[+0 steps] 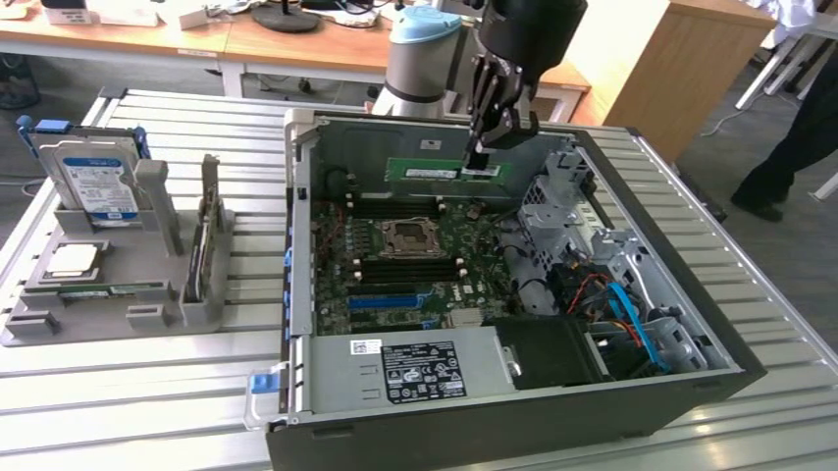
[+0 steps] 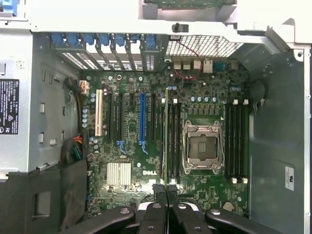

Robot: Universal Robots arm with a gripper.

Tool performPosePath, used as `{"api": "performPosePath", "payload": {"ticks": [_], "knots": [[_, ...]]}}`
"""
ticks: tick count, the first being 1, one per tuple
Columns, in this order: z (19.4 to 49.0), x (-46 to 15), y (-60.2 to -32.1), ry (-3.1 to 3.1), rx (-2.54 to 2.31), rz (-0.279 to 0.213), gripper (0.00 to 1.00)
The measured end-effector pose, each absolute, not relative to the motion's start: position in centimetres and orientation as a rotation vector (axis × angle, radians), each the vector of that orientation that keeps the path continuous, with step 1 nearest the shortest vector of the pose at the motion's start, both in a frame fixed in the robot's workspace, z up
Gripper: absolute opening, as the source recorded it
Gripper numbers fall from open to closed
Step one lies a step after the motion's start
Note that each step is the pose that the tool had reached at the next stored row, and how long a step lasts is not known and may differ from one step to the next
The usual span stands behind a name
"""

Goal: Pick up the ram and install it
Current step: 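Pick up the ram and move it above insertion slot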

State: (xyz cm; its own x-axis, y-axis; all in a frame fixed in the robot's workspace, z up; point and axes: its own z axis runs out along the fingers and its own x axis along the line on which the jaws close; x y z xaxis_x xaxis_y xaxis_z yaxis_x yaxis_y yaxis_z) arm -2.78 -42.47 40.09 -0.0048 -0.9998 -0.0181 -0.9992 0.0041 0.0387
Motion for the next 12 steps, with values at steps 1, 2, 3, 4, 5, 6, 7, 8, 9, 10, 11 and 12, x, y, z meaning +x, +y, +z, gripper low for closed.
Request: {"api": "performPosePath", "payload": {"ticks": [1,2,3,4,5,6,7,8,9,10,11,12], "knots": [[40.0,-2.8,-42.5,-2.216,2.206,-0.063,0.12],[39.9,-2.8,-42.5,-2.216,2.206,-0.063,0.12],[39.7,-2.8,-42.5,-2.216,2.206,-0.063,0.12],[39.6,-2.8,-42.5,-2.216,2.206,-0.063,0.12],[39.5,-2.8,-42.5,-2.216,2.206,-0.063,0.12],[39.3,-2.8,-42.5,-2.216,2.206,-0.063,0.12],[39.2,-2.8,-42.5,-2.216,2.206,-0.063,0.12],[39.1,-2.8,-42.5,-2.216,2.206,-0.063,0.12],[38.9,-2.8,-42.5,-2.216,2.205,-0.063,0.12],[38.8,-2.8,-42.5,-2.216,2.205,-0.063,0.12],[38.7,-2.8,-42.5,-2.216,2.205,-0.063,0.12],[38.5,-2.8,-42.5,-2.216,2.205,-0.063,0.12]]}}
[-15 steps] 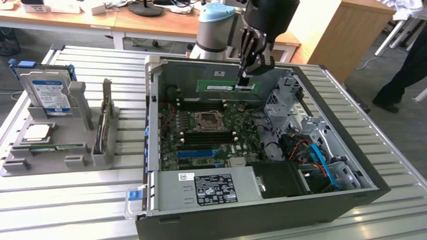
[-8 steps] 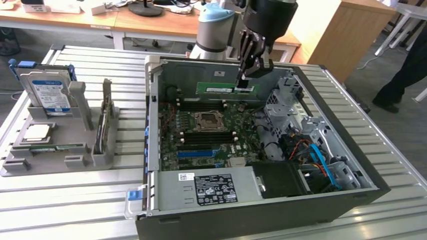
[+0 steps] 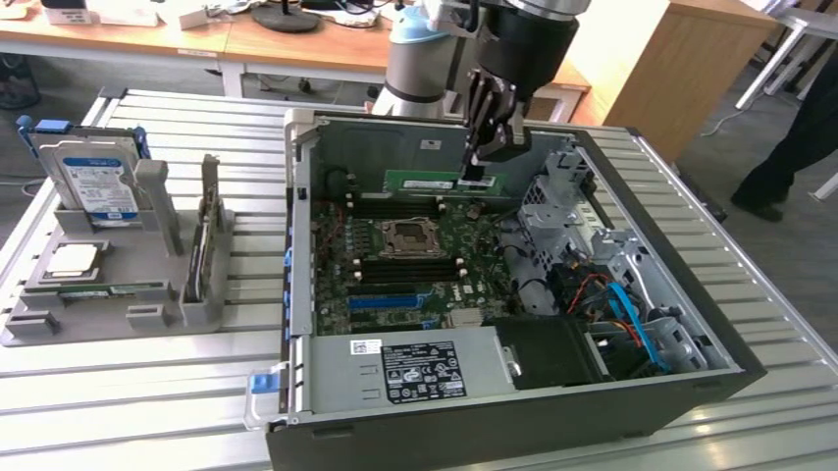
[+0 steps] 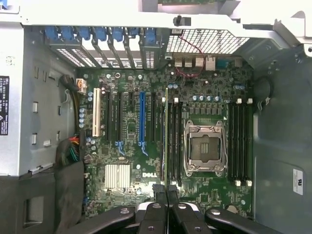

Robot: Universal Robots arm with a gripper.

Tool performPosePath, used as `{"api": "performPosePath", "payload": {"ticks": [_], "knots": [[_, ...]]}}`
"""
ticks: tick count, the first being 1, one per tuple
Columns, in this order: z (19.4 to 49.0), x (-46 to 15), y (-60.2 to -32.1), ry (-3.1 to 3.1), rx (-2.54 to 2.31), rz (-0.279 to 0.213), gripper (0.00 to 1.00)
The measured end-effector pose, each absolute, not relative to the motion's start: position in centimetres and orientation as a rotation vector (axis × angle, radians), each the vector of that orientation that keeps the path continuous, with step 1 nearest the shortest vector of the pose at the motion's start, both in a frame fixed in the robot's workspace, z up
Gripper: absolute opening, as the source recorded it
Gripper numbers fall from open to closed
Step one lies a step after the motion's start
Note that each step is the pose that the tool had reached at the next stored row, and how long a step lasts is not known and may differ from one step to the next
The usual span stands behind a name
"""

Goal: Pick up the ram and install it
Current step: 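Pick up the ram and move it above insertion slot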

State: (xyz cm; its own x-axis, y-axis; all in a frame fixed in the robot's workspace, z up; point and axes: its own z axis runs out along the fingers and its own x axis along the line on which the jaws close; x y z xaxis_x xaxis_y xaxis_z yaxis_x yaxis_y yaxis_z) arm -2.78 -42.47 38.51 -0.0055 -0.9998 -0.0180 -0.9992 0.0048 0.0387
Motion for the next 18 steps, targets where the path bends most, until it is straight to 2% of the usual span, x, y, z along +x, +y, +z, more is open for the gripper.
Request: {"api": "performPosePath", "payload": {"ticks": [18], "knots": [[37.0,-2.8,-42.5,-2.219,2.202,-0.063,0.12]]}}
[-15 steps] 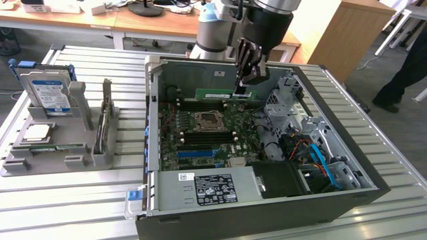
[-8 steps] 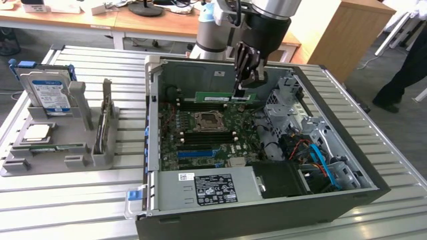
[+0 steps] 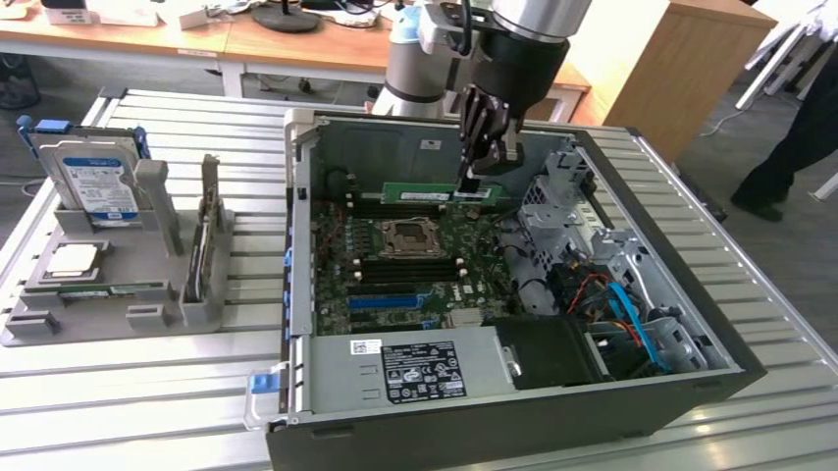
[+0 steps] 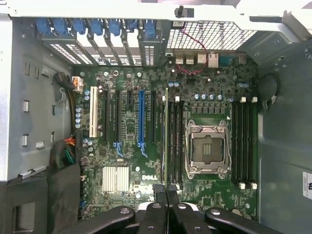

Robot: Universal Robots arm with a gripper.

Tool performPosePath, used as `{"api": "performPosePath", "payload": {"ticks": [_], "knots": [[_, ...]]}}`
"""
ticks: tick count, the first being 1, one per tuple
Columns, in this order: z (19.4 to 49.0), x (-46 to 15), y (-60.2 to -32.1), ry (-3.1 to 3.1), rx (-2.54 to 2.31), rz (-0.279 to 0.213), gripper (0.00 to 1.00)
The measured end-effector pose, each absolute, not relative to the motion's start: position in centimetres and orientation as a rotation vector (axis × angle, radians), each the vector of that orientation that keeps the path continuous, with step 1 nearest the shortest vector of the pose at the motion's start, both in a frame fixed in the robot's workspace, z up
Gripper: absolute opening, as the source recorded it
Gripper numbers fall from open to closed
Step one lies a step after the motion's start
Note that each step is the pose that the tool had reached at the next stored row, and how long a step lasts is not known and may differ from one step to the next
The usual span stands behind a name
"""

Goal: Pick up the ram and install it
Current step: 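Pick up the ram and move it above insertion slot, then insert the ram into the slot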

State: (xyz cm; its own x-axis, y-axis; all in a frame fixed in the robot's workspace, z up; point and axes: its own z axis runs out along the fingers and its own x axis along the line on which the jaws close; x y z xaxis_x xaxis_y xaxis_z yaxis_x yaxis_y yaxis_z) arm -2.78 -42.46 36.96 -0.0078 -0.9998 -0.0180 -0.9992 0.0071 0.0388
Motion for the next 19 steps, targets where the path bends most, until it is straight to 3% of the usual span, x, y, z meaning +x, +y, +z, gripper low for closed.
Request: {"api": "performPosePath", "payload": {"ticks": [19], "knots": [[36.90,-3.12,-42.35,-2.219,2.202,-0.063,0.12]]}}
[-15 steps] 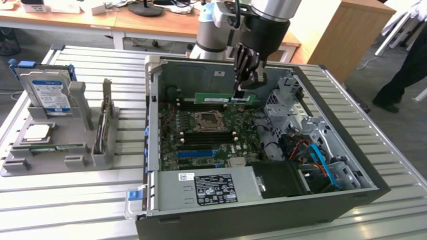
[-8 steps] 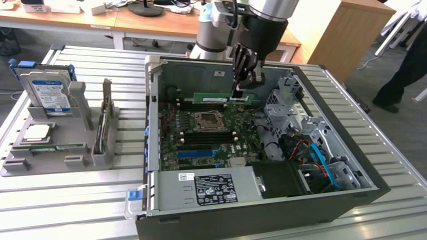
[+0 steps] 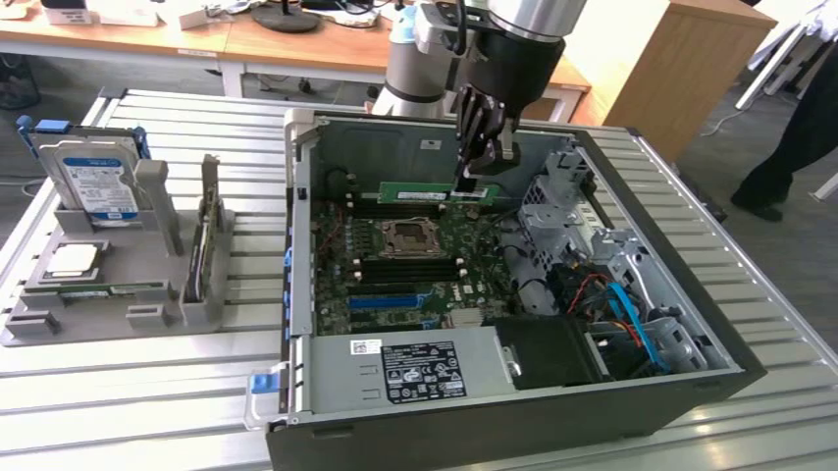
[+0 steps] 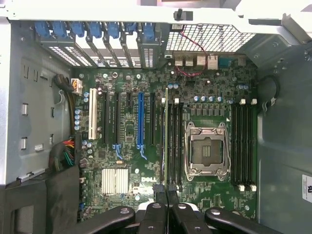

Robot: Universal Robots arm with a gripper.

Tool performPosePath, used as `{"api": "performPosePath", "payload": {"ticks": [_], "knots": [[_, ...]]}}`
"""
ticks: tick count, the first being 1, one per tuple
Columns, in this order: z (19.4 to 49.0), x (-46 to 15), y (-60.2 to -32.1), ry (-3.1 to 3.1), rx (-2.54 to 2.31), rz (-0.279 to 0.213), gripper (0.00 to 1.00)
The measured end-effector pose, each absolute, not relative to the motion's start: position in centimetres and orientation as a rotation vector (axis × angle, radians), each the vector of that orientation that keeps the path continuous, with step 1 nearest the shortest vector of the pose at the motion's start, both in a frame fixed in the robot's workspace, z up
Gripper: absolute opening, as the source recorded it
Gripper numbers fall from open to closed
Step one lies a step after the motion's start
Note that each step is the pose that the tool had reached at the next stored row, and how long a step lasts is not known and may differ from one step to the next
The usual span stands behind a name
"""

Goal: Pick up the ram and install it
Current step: 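Insert the ram into the slot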

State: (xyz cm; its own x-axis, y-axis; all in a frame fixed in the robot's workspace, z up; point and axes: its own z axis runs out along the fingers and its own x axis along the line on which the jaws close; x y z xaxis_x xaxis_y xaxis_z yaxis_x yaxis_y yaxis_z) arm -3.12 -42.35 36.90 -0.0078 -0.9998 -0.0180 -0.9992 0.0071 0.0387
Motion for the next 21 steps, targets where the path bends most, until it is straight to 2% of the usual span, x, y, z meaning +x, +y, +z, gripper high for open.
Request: {"api": "performPosePath", "payload": {"ticks": [21], "knots": [[34.8,-3.1,-42.3,-2.219,2.203,-0.063,0.12]]}}
